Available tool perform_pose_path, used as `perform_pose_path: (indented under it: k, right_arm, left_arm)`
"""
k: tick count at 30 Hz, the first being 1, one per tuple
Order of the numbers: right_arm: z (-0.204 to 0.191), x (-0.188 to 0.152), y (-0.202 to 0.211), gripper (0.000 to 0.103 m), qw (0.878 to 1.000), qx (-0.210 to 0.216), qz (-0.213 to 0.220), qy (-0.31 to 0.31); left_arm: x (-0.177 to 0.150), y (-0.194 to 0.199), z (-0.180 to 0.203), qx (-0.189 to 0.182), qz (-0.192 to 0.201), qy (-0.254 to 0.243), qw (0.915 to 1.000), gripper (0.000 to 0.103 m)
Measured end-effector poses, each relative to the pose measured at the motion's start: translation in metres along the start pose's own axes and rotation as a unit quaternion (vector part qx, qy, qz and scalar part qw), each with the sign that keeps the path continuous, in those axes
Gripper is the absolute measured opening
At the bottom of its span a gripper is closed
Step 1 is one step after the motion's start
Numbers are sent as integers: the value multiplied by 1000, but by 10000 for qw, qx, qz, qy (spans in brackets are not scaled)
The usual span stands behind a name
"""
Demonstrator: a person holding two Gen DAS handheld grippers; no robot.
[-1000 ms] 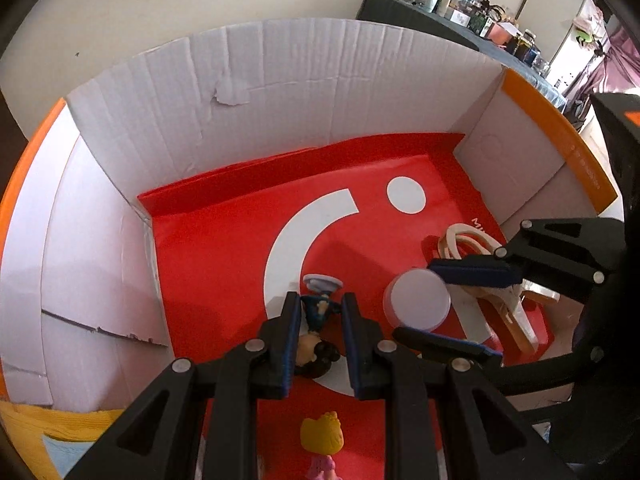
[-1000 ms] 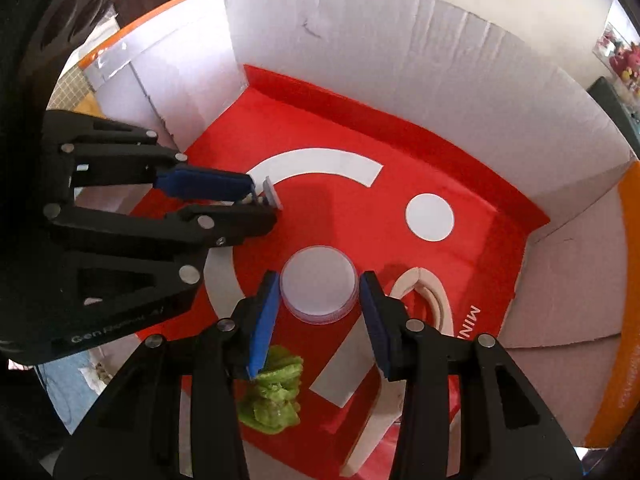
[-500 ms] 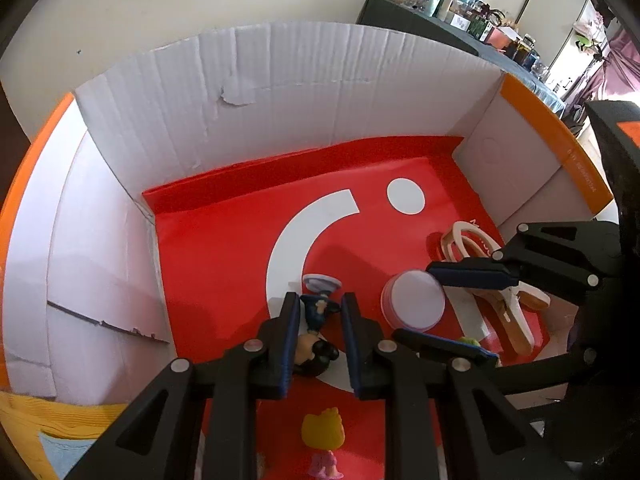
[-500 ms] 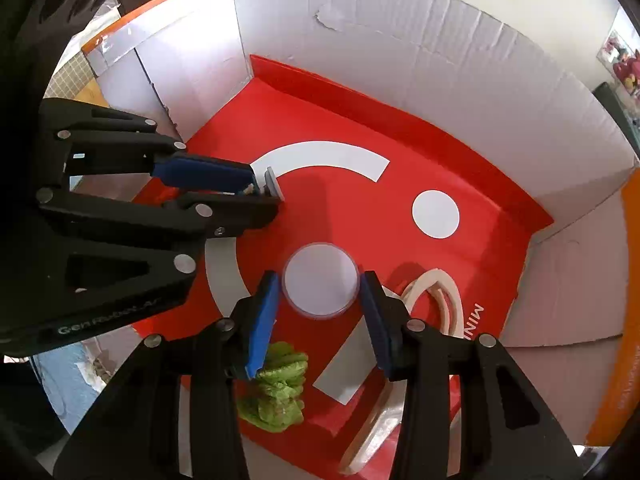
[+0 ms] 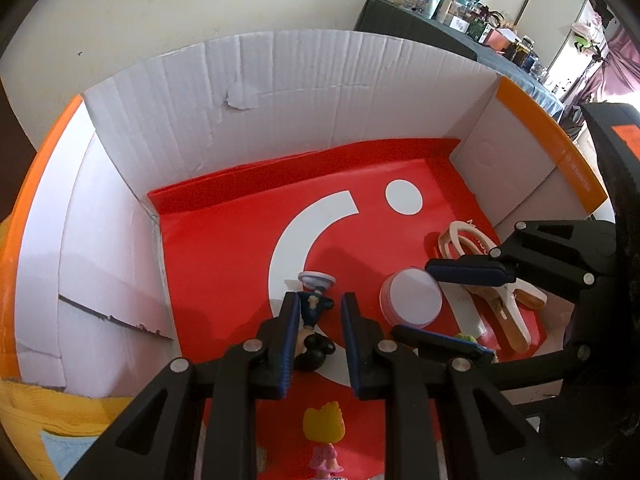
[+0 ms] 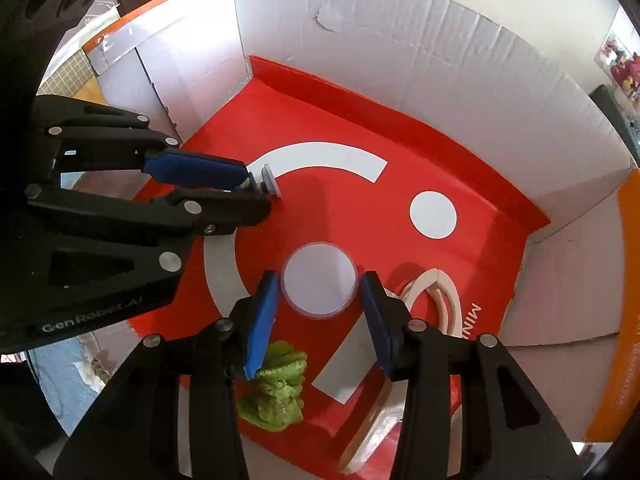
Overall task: Organize objects
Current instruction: 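Lower and release the figurine and white lid with both tools inside the box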
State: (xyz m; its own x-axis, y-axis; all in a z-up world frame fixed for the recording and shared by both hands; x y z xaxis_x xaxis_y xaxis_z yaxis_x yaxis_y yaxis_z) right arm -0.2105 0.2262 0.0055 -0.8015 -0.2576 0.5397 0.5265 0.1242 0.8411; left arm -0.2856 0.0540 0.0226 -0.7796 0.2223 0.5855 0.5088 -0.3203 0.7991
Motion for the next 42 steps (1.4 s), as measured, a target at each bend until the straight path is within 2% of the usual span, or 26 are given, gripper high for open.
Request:
perform_pose_path:
  k: [3,6,13,16,18,20,22,24,27,30,31,33,37,42]
  right_arm:
    - [-1,-2,4,41,10000,-14,64,24]
    - [-3,-5,9,42,9999,20,109,21]
    - [-7,-12,25,42,9997,-1,250,59]
    - [-8,-15,34,47,9995,-43,317,49]
    - [-9,-17,43,52,9992,-84,397,46]
    - [-9,-20,51,59,9986,-115,514,-19]
    - [-8,-23,60,62,9979,-160,628,-75]
    - [-9,-28,69,62,9970,-186,742,-120]
    - [27,7,48,63,9958,-225,868,-163]
    - [10,-1,68,74,9938,-299,1052,-203]
    - [16,16,65,75,9931,-322,1105,-212]
    - [6,21,73,75,9917,-311,1216,-269]
    - [3,14,85,79,9883,-414,1421,-367]
    - [-3,4,105,83,9835,-572,1664,-424]
  left_arm:
    - [0,2,-1,-2,8,16,10000,22]
    - [0,4,-3,-10,40,45,10000,28]
    - [0,13,-5,-48,127,121,9998,28]
    - [0,22,-5,-64,196,160,9997,28]
    - [-1,29,-5,-40,270,181,9995,36]
    - [-1,39,-7,35,406,248,9989,36]
    - [-2,48,-7,37,489,287,9984,37]
    - [-4,59,-7,85,619,302,9976,42]
    - [-8,76,-4,221,821,262,9960,48]
    - [-12,90,-2,258,981,257,9945,55]
    - [-15,94,-1,275,1046,271,9938,56]
    - [-19,103,0,341,1149,271,9924,56]
    - [-28,121,9,472,1387,141,9891,68]
    - [-40,143,18,664,1720,12,9829,73]
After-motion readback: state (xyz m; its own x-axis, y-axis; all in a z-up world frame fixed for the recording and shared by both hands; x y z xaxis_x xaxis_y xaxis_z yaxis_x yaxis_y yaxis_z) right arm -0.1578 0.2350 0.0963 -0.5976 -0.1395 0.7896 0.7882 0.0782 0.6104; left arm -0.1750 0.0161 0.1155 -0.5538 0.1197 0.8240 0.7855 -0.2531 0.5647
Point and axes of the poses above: each gripper's, at about its wrist camera, not at the fingertips, and y roughly against the way its jaws point, z to its right, x to its top, the point moved 2 cm from there along -y, roughly the way its jaws point, and after that the axes turned 10 degrees about z, right-handed, at the moved point
